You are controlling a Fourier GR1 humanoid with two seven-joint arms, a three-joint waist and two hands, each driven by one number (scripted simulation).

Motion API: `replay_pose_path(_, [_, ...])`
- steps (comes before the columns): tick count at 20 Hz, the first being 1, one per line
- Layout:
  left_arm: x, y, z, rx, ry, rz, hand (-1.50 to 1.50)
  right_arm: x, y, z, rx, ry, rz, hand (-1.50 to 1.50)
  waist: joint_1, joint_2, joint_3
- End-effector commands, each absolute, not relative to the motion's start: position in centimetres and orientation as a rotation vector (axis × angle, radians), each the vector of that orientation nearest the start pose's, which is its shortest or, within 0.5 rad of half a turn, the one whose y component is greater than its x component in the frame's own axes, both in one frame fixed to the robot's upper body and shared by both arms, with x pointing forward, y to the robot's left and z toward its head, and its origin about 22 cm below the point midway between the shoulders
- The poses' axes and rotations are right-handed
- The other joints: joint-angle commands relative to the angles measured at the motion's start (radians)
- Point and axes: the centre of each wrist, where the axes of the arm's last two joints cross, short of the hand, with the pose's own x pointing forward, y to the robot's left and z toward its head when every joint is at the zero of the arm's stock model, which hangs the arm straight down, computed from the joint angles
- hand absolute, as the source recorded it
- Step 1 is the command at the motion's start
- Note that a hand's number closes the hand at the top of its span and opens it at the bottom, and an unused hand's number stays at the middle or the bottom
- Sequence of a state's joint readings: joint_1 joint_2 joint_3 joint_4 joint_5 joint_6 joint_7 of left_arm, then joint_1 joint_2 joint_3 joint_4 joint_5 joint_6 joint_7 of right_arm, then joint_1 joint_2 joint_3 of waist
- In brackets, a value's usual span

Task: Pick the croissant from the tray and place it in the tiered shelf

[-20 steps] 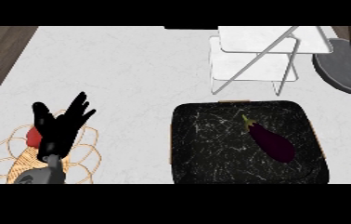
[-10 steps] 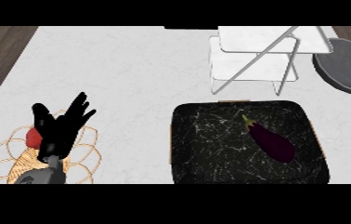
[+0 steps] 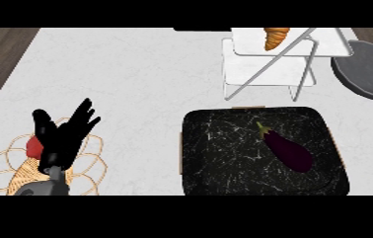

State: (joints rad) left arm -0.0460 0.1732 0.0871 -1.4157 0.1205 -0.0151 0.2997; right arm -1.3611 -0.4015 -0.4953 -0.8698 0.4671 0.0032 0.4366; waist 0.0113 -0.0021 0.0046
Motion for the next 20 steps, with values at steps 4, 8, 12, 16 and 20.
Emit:
replay_pose_path(4, [25.3, 28.9, -2.7, 0.102, -1.112, 0.049, 0.0, 42.1, -28.8, 37.6, -0.623, -1.762, -0.225, -1.5, -0.007, 0.004, -0.005])
replay_pose_path(8, [24.9, 30.9, -1.6, 0.101, -1.111, 0.053, 0.0, 40.0, -34.4, 39.1, -0.72, -1.728, -0.354, -1.5, -0.01, 0.003, -0.005])
replay_pose_path(12, [25.6, 28.9, -2.9, 0.091, -1.118, 0.049, 0.0, 38.9, -36.8, 39.8, -0.706, -1.693, -0.488, -1.5, -0.016, 0.004, -0.005])
replay_pose_path(16, [24.1, 28.5, -2.8, 0.089, -1.122, 0.054, 0.0, 34.7, -44.9, 39.4, -0.653, -1.709, -0.527, -1.5, -0.017, 0.002, -0.003])
replay_pose_path(20, [25.3, 29.9, -2.3, 0.098, -1.105, 0.047, 0.0, 32.7, -48.0, 38.5, -0.626, -1.711, -0.472, -1.5, -0.017, 0.003, -0.004])
